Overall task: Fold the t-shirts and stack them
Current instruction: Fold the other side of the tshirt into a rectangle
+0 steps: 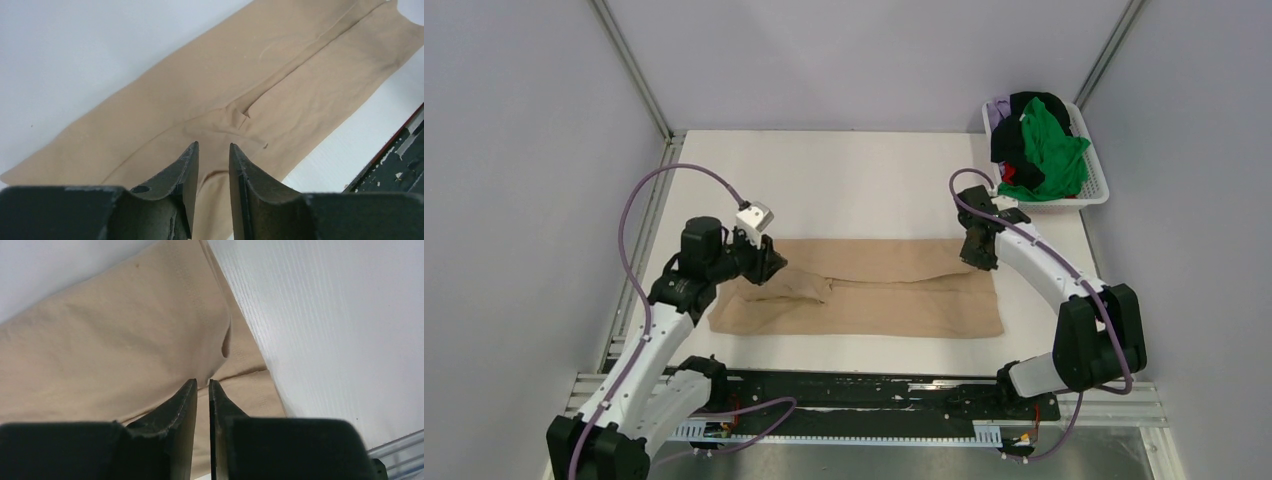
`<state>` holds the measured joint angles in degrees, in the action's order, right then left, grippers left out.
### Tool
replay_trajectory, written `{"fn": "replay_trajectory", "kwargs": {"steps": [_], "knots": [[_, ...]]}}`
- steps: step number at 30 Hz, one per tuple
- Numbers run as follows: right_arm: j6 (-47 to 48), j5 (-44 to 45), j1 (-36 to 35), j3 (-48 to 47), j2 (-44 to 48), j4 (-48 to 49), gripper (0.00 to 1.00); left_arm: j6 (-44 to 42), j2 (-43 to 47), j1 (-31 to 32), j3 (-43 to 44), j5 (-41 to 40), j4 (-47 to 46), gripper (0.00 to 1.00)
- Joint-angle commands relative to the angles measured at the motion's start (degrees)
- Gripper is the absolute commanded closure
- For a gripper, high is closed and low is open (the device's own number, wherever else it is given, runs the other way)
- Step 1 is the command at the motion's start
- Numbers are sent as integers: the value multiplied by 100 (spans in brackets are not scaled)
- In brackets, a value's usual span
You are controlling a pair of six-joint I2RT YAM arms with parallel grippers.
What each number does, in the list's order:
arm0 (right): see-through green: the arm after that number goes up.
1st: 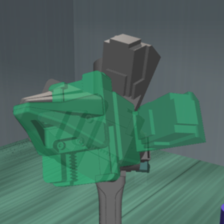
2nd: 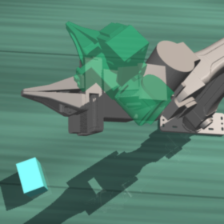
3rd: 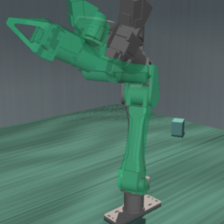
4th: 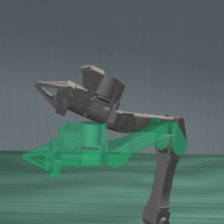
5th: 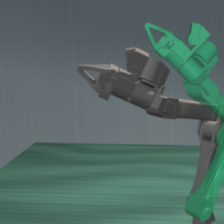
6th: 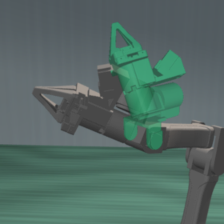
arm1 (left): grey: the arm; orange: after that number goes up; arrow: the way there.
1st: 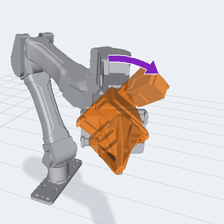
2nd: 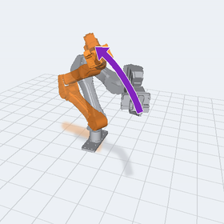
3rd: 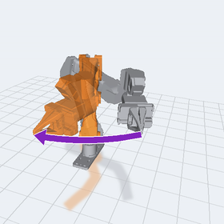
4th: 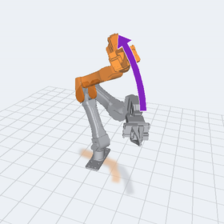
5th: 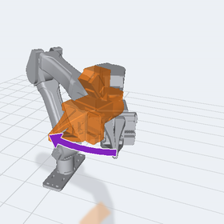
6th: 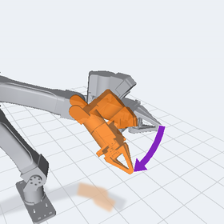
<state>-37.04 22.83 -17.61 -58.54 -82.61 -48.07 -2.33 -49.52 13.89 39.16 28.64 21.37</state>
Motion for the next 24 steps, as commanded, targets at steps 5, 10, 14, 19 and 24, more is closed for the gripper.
{"fn": "replay_trajectory", "kwargs": {"steps": [5, 10, 14, 19, 24], "knots": [[-610, 154, -25, 294, 616, -542, 40, 277, 1418, 148, -302, 202, -514, 40], [-821, 337, -24, 423, 1125, -563, 0, 799, 1720, 149, -279, -235, -727, 1], [-696, 220, -24, 441, 1333, -265, 0, 1912, 1016, 149, 17, -476, -1208, 0], [-80, -1036, -29, 594, 1394, 1120, 0, 3819, -827, 149, 906, -1014, -339, 0], [158, -1926, -26, 615, 830, 2162, 0, 4568, -1458, 151, 375, -1067, -473, 0]]}}
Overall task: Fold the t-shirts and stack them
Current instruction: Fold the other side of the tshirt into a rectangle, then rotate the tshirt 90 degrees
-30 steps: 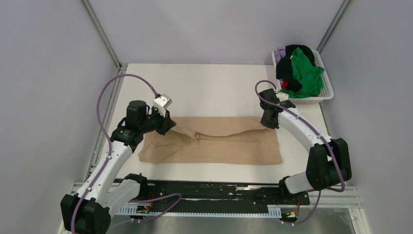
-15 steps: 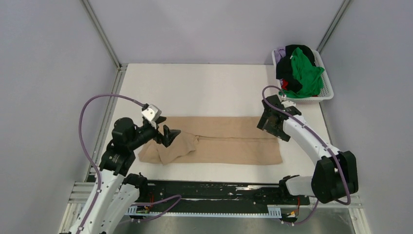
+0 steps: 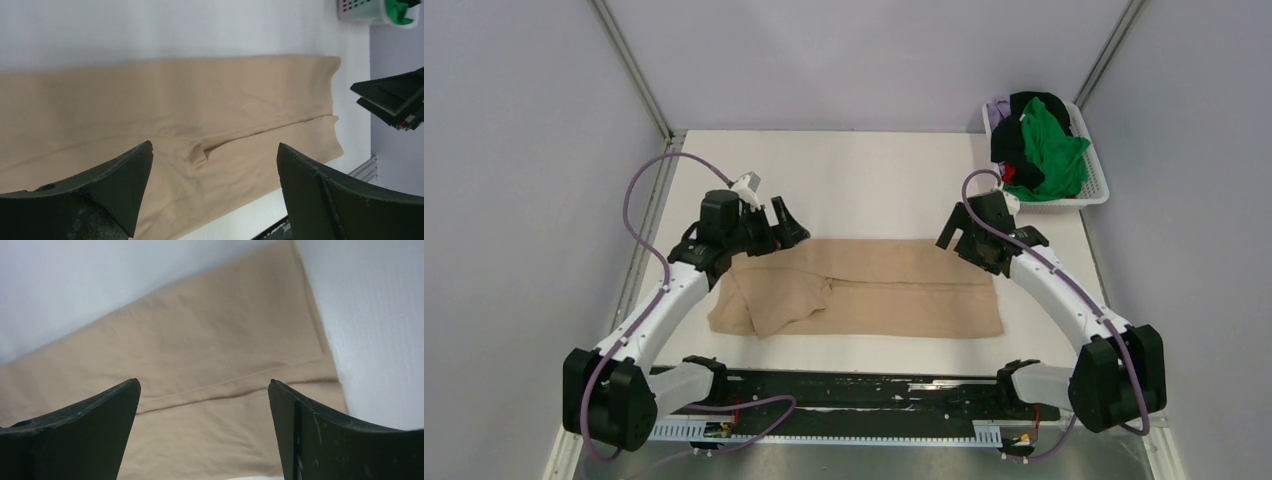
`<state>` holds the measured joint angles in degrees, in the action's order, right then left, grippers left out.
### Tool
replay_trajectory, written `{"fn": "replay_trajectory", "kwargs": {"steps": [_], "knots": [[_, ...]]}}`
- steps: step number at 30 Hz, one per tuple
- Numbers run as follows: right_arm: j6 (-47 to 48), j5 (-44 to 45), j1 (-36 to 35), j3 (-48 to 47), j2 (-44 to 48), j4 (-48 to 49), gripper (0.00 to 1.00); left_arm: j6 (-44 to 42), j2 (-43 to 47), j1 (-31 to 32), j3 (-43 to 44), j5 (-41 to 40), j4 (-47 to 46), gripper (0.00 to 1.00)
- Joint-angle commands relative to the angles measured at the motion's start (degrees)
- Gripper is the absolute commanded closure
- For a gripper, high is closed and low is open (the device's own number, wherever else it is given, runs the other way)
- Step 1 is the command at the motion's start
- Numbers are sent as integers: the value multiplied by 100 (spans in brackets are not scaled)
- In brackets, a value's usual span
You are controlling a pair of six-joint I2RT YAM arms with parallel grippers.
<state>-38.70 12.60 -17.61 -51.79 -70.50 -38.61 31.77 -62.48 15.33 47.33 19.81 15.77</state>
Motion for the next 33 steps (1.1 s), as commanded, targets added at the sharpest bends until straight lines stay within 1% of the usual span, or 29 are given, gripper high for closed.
{"fn": "replay_trajectory", "kwargs": {"steps": [1, 4, 5, 8, 10, 11, 14, 17, 18, 19, 20, 21, 24, 25, 26, 27, 28, 29, 30, 31, 32, 33], "knots": [[272, -928, -24, -131, -553, 1237, 0, 1267, -175, 6, -778, -176, -68, 0], [199, -1034, -24, -195, -960, 1464, 0, 1644, -251, -4, -1319, -483, -762, 0], [196, -1100, -31, -185, -1079, 1541, 0, 1694, -358, -13, -1438, -688, -814, 0], [178, -1163, -32, -123, -1413, 1720, 0, 1756, -790, -36, -1431, -1053, -1057, 0], [174, -1163, -31, -88, -1581, 1813, 0, 1777, -1207, -54, -1213, -1462, -1155, 0], [154, -1260, -25, -79, -1646, 1843, 0, 1854, -1391, -89, -1114, -1537, -1050, 0], [49, -1639, -31, 51, -1811, 1988, 0, 1980, -2392, -252, -438, -1627, -735, 0], [-85, -1635, -88, 307, -1838, 2167, 0, 2154, -3156, -352, 125, -1581, -782, 0], [-120, -1628, -101, 389, -1842, 2213, 0, 2191, -3550, -381, 476, -1602, -797, 0], [-163, -1637, -120, 449, -1842, 2232, 0, 2311, -3731, -390, 666, -1629, -771, 0], [-186, -1667, -127, 500, -1844, 2239, 0, 2397, -4144, -413, 1082, -1680, -730, 0], [-190, -1726, -168, 549, -1850, 2243, 0, 2591, -4563, -419, 1294, -1673, -662, 0], [-223, -2017, -341, 717, -1765, 2239, 0, 2997, -5336, -413, 2397, -1168, -846, 0], [-279, -2111, -451, 786, -1684, 2245, 0, 3052, -5694, -397, 2888, -1112, -882, 0], [-321, -2193, -589, 844, -1589, 2248, 0, 3100, -5906, -357, 3151, -1129, -832, 0], [-330, -2276, -774, 902, -1487, 2267, 0, 3108, -6380, -325, 3838, -1098, -739, 0], [-327, -2396, -967, 945, -1381, 2286, 0, 3053, -6631, -310, 4242, -1034, -513, 0], [-314, -2546, -1179, 1002, -1297, 2306, 0, 3027, -7169, -256, 5001, -870, -408, 0], [-274, -2701, -1386, 1022, -1221, 2341, 0, 3004, -7439, -227, 5412, -780, -230, 0], [-243, -2812, -1622, 1022, -1199, 2347, 0, 2998, -7987, -152, 6124, -576, -200, 0], [-220, -2882, -1868, 1003, -1199, 2357, 0, 3069, -8252, -113, 6474, -474, -237, 0], [-187, -2878, -2080, 966, -1224, 2358, 0, 3123, -8717, -22, 7100, -229, -314, 0]]}}
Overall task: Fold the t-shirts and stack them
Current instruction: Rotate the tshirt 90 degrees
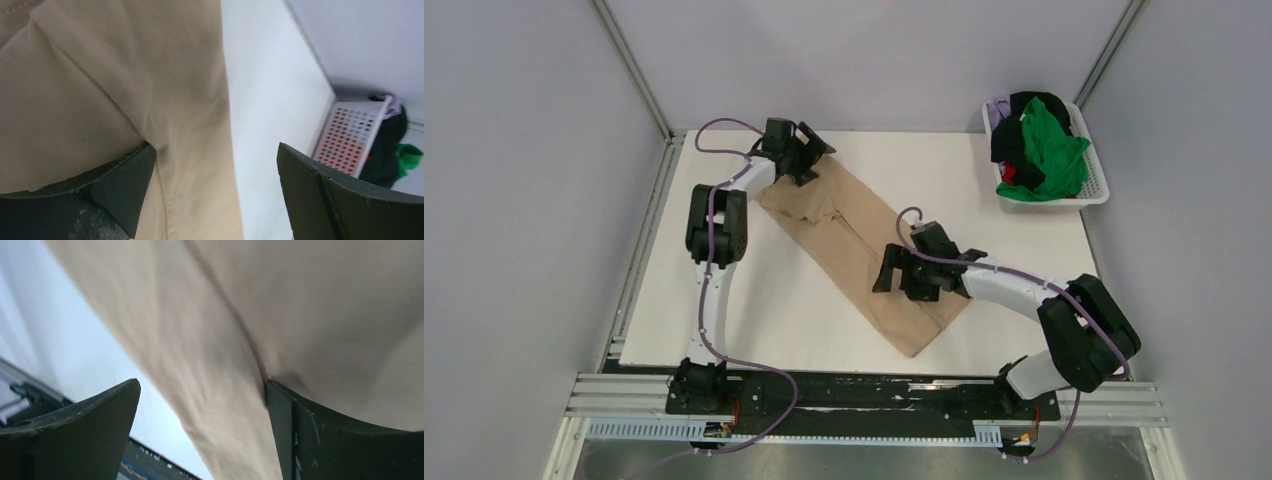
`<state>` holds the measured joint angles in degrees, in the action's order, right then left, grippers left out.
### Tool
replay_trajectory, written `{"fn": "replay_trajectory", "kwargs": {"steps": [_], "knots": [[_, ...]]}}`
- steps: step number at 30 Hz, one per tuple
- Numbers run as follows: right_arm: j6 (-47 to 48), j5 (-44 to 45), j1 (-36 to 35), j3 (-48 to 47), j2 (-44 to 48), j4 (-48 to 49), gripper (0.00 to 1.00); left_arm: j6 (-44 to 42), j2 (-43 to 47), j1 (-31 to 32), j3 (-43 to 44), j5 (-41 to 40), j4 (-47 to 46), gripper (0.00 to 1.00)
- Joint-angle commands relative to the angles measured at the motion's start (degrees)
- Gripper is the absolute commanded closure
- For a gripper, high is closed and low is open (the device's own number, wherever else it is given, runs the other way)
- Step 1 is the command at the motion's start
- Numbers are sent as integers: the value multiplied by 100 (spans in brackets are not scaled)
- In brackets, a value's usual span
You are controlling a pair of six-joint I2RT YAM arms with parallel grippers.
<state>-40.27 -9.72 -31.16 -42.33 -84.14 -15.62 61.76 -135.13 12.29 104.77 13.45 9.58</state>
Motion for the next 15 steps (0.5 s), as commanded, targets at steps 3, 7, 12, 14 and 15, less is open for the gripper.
{"fn": "replay_trajectory", "kwargs": {"steps": [3, 7, 12, 14, 15], "knots": [[96, -664, -1326, -64, 81, 305, 0, 630, -2551, 418, 2389, 1156, -680, 0], [528, -629, -1896, -335, -156, 535, 0, 1127, -3373, 623, 3491, 1844, -2171, 0], [643, -797, -2073, -653, -511, 612, 0, 615, -3506, 972, 3736, 2137, -3023, 0], [616, -784, -2070, -738, -566, 605, 0, 374, -3571, 1083, 3925, 2301, -2972, 0], [584, -711, -2070, -775, -581, 574, 0, 307, -3625, 1113, 4061, 2376, -2963, 0]]}}
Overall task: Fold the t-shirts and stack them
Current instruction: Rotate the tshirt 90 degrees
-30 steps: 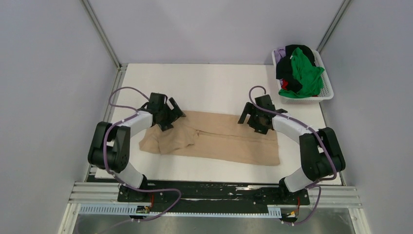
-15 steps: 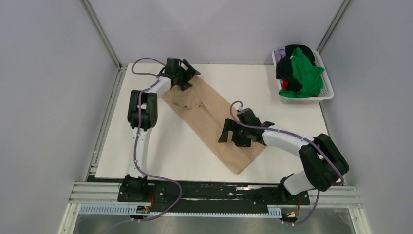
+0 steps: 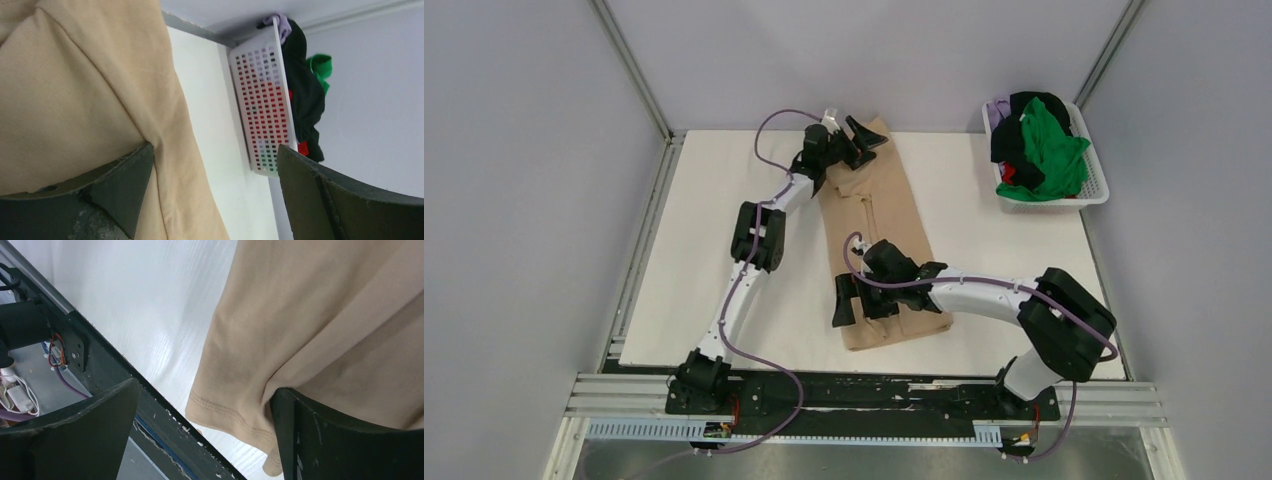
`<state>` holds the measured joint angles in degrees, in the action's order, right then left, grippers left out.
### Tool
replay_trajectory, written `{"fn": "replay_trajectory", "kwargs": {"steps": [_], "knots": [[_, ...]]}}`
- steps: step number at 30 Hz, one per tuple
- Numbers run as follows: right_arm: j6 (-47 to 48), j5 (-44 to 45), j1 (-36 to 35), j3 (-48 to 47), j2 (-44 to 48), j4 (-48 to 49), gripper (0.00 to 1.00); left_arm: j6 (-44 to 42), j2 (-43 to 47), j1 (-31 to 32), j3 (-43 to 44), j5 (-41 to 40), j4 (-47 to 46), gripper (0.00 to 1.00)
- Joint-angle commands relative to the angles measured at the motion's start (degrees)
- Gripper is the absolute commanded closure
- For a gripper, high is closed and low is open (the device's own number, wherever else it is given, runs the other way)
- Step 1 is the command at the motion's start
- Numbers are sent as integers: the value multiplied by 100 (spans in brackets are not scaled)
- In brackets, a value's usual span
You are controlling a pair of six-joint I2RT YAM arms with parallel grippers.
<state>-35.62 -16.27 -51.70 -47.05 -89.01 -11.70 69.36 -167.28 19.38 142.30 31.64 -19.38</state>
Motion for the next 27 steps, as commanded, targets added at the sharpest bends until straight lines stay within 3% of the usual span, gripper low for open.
{"fn": "replay_trajectory", "kwargs": {"steps": [1, 9, 16, 19, 21, 24, 27], "knots": [[64, 86, -15, -343, -98, 110, 0, -539, -432, 454, 352, 720, -69, 0], [-416, 1925, 2, -454, 328, -947, 0, -1189, 51, 560, 311, 1250, 498, 0], [-805, 2711, 204, -70, 1447, -1728, 0, -2338, 1680, 726, -211, 886, 1586, 0], [-874, 3043, 398, 263, 1979, -1918, 0, -2576, 2653, 796, -558, 934, 2590, 0], [-907, 3014, 625, 498, 2300, -2012, 0, -2976, 3592, 936, -1809, 705, 2997, 0], [-962, 2655, 1155, 803, 2758, -2257, 0, -3594, 5162, 1130, -3587, -532, 3055, 0], [-1090, 2397, 1750, 1084, 3208, -2650, 0, -3646, 6891, 1320, -5751, -1522, 2867, 0]]}}
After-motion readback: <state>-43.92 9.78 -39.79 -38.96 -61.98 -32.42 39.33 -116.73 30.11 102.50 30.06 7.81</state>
